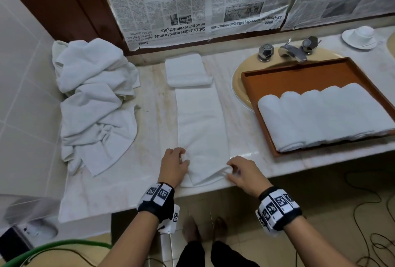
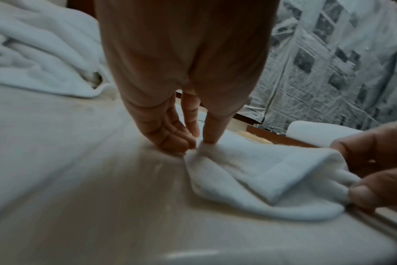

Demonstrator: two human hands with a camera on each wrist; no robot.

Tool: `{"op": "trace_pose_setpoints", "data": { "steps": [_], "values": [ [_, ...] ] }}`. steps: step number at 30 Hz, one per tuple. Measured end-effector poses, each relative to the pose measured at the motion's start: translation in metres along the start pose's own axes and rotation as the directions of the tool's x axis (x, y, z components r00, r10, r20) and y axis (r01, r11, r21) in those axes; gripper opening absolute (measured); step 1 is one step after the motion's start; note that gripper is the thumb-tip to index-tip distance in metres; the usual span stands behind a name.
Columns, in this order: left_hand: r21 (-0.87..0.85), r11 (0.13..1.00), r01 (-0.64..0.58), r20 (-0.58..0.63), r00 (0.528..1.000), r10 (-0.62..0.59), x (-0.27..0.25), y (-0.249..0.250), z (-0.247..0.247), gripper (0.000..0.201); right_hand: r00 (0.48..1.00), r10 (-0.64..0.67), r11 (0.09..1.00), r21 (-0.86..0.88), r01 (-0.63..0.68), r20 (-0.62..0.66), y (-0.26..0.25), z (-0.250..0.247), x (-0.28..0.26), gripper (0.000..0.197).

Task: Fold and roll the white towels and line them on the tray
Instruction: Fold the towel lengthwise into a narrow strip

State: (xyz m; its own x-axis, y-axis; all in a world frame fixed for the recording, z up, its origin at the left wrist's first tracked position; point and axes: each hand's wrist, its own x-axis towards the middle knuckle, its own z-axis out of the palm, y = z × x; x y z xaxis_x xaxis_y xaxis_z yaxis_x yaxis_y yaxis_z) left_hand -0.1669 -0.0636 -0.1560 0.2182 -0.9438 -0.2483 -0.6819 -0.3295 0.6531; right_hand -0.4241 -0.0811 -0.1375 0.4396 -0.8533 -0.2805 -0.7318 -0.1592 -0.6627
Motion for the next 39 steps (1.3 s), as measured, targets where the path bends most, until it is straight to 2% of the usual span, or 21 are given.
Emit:
{"op": "trace_pose_setpoints", "data": {
  "steps": [4, 9, 16, 18, 20, 22, 24, 27, 31, 33, 36, 39],
  "values": [
    [-0.033, 0.999, -0.022, -0.045, 0.999, 0.021, -0.006, -0.003, 0.002, 0.025, 0.996, 0.041, 0.999, 0.021, -0.039, -0.082, 0.006, 0.008, -0.005, 0.013],
    [-0.023, 0.999, -0.032, -0.068, 0.997, 0.030, -0.011, -0.001, 0.005, 0.025, 0.981, 0.100, 0.994, -0.021, -0.105, -0.166, 0.006, 0.018, -0.014, 0.019],
    [-0.046, 0.999, -0.021, -0.111, 0.994, 0.016, -0.024, 0.004, 0.008, 0.038, 0.988, 0.112, 0.992, 0.075, -0.104, -0.107, 0.005, 0.014, -0.021, 0.022],
    [-0.069, 0.996, -0.050, -0.086, 0.995, 0.044, -0.032, 0.005, 0.009, 0.047, 0.991, 0.082, 0.993, 0.089, -0.073, -0.109, 0.007, 0.012, -0.024, 0.021],
    [-0.075, 0.992, -0.104, -0.008, 0.995, 0.104, -0.042, 0.004, 0.010, 0.060, 0.990, 0.069, 0.994, 0.093, -0.057, -0.125, 0.010, 0.010, -0.025, 0.020],
    [0.013, 0.981, -0.193, 0.085, 0.978, 0.191, -0.051, 0.000, 0.014, 0.072, 0.988, 0.063, 0.994, 0.102, -0.049, -0.140, 0.014, 0.009, -0.025, 0.019],
    [0.125, 0.954, -0.271, 0.122, 0.959, 0.256, -0.057, -0.007, 0.020, 0.075, 0.988, 0.053, 0.994, 0.098, -0.039, -0.145, 0.016, 0.009, -0.026, 0.018],
    [0.157, 0.938, -0.309, 0.072, 0.951, 0.301, -0.061, -0.013, 0.026, 0.050, 0.990, 0.052, 0.994, 0.103, -0.038, -0.132, 0.016, 0.011, -0.026, 0.016],
    [0.091, 0.939, -0.331, 0.020, 0.944, 0.330, -0.058, -0.018, 0.024, 0.017, 0.996, 0.027, 0.993, 0.121, -0.016, -0.089, 0.011, 0.006, -0.029, 0.014],
    [0.015, 0.955, -0.298, 0.042, 0.954, 0.297, -0.054, -0.019, 0.016, 0.010, 0.998, -0.011, 0.997, 0.077, 0.016, -0.065, 0.006, 0.001, -0.028, 0.012],
    [-0.076, 0.970, -0.230, 0.085, 0.968, 0.236, -0.049, -0.022, 0.003, 0.008, 0.983, -0.112, 0.993, -0.043, 0.107, -0.144, -0.005, -0.002, -0.014, 0.019],
    [-0.012, 0.972, -0.235, 0.088, 0.968, 0.235, -0.048, -0.026, 0.000, 0.010, 0.967, -0.164, 0.983, -0.114, 0.144, -0.195, -0.013, 0.008, 0.008, 0.044]
  ]
}}
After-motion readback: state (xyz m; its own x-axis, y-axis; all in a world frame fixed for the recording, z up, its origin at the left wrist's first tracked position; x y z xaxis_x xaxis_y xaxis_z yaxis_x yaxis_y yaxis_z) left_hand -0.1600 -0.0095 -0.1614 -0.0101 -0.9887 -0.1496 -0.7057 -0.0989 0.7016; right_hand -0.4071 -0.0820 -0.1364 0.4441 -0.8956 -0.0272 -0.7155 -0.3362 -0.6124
